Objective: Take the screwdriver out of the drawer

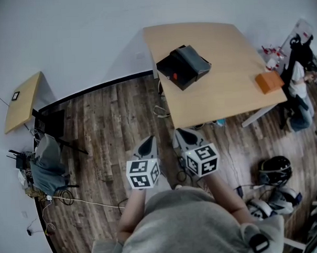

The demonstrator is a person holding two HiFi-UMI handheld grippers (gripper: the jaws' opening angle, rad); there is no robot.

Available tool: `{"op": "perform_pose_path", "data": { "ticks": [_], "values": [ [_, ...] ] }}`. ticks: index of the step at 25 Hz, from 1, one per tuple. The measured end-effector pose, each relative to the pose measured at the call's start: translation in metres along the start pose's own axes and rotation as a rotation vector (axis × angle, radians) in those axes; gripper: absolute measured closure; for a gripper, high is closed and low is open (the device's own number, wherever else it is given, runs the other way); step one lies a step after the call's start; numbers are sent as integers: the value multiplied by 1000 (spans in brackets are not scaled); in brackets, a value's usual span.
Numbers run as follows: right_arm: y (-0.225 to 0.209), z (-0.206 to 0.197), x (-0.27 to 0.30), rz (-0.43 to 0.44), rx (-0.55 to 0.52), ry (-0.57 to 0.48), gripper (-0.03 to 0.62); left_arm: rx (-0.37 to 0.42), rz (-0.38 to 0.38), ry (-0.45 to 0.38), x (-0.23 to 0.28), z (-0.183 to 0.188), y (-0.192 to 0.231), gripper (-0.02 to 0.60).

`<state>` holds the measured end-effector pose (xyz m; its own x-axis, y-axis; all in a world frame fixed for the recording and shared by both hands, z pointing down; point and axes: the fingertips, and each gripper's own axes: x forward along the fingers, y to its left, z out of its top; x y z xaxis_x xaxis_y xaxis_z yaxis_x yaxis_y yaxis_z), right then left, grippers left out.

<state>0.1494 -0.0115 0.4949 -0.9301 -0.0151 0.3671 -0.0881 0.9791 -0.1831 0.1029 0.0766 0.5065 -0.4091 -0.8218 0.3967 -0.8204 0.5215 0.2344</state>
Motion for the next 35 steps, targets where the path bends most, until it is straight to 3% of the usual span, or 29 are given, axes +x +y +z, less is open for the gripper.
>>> {"op": "perform_pose_path", "data": {
  "ticks": [20, 35],
  "values": [
    [-16, 85, 179, -109, 93, -22, 595, 48, -150, 27, 123, 106, 139, 581],
    [-36, 106, 237, -256, 125, -33, 595, 76, -269, 66, 166, 130, 199, 581]
  ]
}}
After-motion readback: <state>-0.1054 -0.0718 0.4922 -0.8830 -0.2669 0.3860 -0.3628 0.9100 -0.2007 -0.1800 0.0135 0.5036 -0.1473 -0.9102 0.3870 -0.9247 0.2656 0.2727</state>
